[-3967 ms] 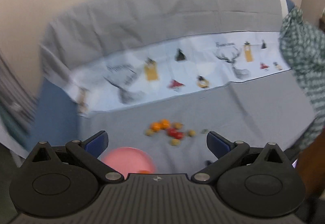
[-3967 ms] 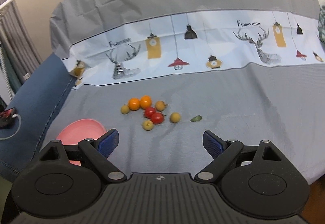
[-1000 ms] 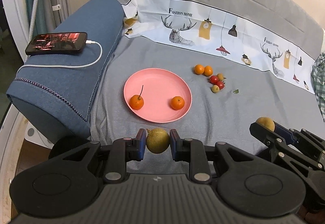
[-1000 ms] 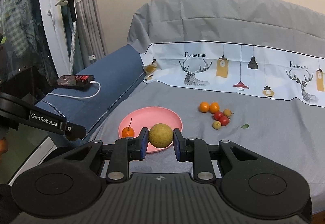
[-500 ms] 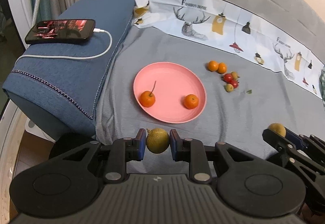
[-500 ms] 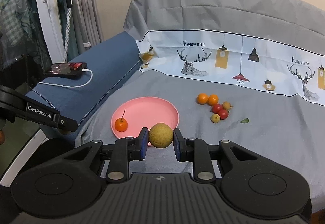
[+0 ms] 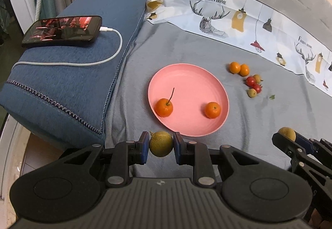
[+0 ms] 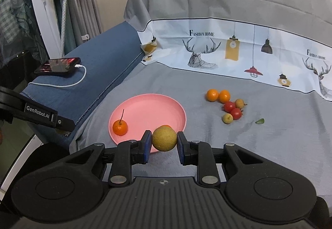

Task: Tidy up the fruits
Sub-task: 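Carry both small yellow fruits over the pink plate with both tools, then open both tools to drop the yellow fruits onto the pink plate, then lift both open tools away from the plate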

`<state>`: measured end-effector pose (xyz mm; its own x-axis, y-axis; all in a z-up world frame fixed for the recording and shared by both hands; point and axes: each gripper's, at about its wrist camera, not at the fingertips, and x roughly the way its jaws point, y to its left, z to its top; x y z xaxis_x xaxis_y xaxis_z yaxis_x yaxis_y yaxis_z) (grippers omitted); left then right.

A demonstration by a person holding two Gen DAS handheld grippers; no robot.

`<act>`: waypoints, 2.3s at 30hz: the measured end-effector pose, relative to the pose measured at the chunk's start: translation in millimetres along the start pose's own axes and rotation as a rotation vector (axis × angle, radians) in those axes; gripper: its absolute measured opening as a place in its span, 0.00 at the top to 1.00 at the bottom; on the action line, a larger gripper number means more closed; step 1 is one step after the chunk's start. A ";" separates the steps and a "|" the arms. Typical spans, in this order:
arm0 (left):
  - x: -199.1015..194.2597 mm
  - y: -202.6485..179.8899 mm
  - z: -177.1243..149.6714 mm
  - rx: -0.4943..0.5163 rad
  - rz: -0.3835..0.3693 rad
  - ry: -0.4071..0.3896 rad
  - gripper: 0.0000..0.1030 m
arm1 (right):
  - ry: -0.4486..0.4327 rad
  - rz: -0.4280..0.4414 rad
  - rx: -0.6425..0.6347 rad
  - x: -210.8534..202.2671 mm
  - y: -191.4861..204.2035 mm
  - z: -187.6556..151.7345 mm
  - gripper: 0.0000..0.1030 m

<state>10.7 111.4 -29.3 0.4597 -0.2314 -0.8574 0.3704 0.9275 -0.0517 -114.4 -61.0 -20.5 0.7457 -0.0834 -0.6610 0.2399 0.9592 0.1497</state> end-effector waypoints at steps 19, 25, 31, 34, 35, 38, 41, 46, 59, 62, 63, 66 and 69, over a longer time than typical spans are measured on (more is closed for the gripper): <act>89.3 -10.5 45.6 0.046 0.069 0.079 0.73 | 0.085 0.017 0.006 104.5 -8.4 23.7 0.74; 121.7 -14.3 54.7 0.067 0.085 0.115 0.73 | 0.109 0.033 0.002 136.1 -9.7 28.0 0.74; 139.9 -15.1 62.3 0.072 0.082 0.134 0.73 | 0.112 0.035 -0.044 159.1 -6.0 32.0 0.74; 145.2 -14.8 67.0 0.082 0.074 0.130 0.65 | 0.111 0.037 -0.062 168.0 -4.7 34.7 0.73; 146.0 -14.5 68.6 0.085 0.066 0.130 0.40 | 0.116 0.046 -0.067 170.8 -3.9 35.6 0.73; 141.1 -15.2 70.8 0.092 0.119 0.076 0.06 | 0.114 0.046 -0.078 175.1 -1.7 40.1 0.55; 135.2 -12.3 66.5 0.104 0.144 0.063 0.00 | 0.114 0.027 -0.070 170.3 -5.8 42.2 0.34; 115.6 -11.1 46.6 0.111 0.129 0.070 0.00 | 0.141 0.017 -0.057 143.5 -10.0 29.8 0.24; 32.7 -19.8 -23.7 0.047 0.173 -0.017 0.00 | 0.072 -0.055 -0.040 35.1 8.0 2.9 0.10; 12.8 -23.1 -33.3 0.053 0.182 -0.061 0.00 | 0.032 -0.067 -0.063 13.5 11.8 -1.1 0.08; 6.5 -25.2 -34.9 0.056 0.182 -0.079 0.00 | 0.018 -0.067 -0.071 5.0 13.1 -2.7 0.07; -10.0 -32.4 -40.2 0.069 0.179 -0.129 0.00 | -0.018 -0.074 -0.073 -14.7 15.6 -7.4 0.05; -24.0 -41.7 -46.3 0.096 0.183 -0.167 0.00 | -0.035 -0.068 -0.061 -28.4 17.4 -11.2 0.04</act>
<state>-53.1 91.9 -30.2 0.6499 -0.1153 -0.7512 0.3405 0.9279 0.1522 -138.3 -38.9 -7.4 0.7509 -0.1571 -0.6415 0.2532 0.9656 0.0598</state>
